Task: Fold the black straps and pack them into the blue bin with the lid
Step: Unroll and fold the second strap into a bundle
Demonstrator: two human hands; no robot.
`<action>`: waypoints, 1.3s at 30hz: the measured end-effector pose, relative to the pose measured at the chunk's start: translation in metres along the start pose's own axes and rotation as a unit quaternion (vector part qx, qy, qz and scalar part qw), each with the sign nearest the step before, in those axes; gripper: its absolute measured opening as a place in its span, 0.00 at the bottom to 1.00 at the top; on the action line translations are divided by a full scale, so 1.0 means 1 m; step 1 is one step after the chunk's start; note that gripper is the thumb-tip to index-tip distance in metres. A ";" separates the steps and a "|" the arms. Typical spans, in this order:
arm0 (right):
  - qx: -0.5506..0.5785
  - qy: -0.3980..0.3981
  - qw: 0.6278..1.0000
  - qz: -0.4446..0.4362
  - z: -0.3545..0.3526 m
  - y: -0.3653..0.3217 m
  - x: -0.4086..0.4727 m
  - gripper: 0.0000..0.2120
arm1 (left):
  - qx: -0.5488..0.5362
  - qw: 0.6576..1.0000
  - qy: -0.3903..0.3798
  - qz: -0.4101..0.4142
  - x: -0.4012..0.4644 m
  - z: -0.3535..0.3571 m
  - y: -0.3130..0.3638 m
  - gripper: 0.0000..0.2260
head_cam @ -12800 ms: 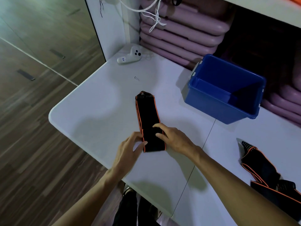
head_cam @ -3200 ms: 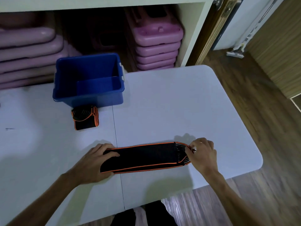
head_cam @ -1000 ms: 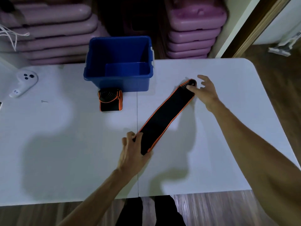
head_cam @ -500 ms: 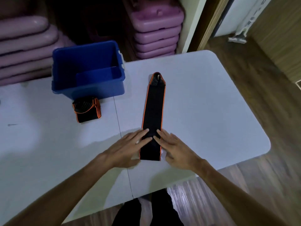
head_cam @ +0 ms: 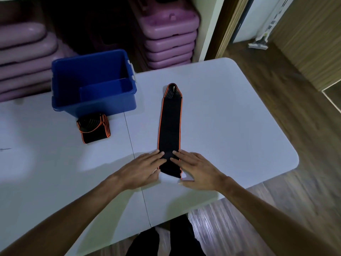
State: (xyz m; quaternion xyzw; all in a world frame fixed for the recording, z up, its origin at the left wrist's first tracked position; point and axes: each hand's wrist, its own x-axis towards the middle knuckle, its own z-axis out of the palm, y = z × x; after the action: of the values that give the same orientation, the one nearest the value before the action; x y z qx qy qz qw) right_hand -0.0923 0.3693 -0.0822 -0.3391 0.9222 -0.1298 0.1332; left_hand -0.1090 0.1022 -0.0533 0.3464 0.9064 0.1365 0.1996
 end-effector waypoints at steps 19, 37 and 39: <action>0.364 0.170 0.837 0.372 -0.026 -0.018 0.070 0.14 | -0.248 0.913 0.167 -0.277 0.081 -0.014 -0.005 0.15; -0.030 0.204 0.949 0.238 -0.016 0.008 0.064 0.30 | 0.012 0.970 0.214 -0.110 0.082 -0.008 -0.023 0.20; -0.018 0.208 0.956 0.206 -0.014 0.009 0.065 0.27 | -0.037 0.980 0.175 -0.085 0.076 -0.008 -0.034 0.19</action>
State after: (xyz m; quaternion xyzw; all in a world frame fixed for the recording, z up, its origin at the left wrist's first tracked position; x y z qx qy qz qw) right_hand -0.1500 0.3356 -0.0821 -0.1098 0.9814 -0.1510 -0.0438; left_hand -0.1840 0.1290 -0.0792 0.2311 0.9479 0.2107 0.0612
